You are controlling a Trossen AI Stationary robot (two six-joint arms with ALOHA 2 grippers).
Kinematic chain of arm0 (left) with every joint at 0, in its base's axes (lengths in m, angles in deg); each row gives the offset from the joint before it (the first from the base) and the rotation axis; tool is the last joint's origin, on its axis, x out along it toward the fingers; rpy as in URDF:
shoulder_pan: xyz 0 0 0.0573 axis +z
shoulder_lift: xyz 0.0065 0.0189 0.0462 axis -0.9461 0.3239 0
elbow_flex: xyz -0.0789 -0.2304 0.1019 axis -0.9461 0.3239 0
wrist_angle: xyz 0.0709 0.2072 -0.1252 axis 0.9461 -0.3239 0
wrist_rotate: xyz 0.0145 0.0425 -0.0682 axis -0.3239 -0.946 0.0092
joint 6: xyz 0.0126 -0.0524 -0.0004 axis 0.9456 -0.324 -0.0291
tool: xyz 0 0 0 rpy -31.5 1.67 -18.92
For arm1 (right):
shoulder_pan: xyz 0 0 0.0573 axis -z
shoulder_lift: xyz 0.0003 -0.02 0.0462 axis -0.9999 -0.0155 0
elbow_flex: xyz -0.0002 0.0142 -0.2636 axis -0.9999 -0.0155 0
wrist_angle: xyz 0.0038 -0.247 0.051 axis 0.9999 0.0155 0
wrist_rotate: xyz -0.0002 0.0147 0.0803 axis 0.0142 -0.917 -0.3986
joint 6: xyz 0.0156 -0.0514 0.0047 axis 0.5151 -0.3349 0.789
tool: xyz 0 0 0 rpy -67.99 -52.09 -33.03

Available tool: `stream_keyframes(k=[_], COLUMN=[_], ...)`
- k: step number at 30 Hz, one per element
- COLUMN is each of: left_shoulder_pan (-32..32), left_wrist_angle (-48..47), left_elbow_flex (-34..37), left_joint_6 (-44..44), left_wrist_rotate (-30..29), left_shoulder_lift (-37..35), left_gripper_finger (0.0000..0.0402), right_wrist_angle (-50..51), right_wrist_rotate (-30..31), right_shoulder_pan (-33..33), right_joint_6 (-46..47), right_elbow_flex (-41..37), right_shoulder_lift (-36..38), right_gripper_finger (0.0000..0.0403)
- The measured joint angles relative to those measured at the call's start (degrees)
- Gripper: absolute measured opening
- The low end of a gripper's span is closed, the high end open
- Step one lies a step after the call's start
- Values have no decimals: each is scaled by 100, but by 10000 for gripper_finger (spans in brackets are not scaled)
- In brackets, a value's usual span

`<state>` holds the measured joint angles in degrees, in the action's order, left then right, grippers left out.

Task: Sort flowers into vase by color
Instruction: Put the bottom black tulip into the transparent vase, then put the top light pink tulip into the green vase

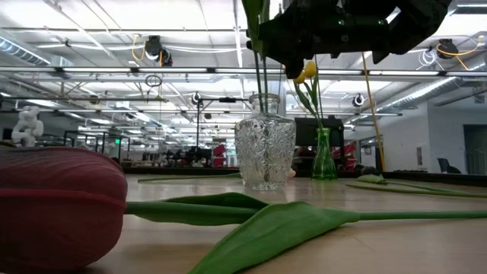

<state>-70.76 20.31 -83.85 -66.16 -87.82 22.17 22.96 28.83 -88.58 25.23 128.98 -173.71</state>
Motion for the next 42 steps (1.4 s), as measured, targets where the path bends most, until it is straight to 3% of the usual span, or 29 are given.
stream_keyframes(k=[28,36,42], left_shoulder_pan=[0,2,1], left_wrist_angle=[-289,-128,47], left_elbow_flex=[0,0,2], left_joint_6=[55,-252,-291], left_wrist_rotate=[-151,-331,-870], left_shoulder_lift=[0,31,116], left_gripper_finger=[112,112,112], right_wrist_angle=[4158,4932,5655], right_wrist_rotate=[0,44,42], right_shoulder_pan=[0,4,4], right_joint_6=[311,1788,2474], right_elbow_flex=[2,2,2], right_shoulder_lift=[1414,1771,1990], right_gripper_finger=[133,132,132])
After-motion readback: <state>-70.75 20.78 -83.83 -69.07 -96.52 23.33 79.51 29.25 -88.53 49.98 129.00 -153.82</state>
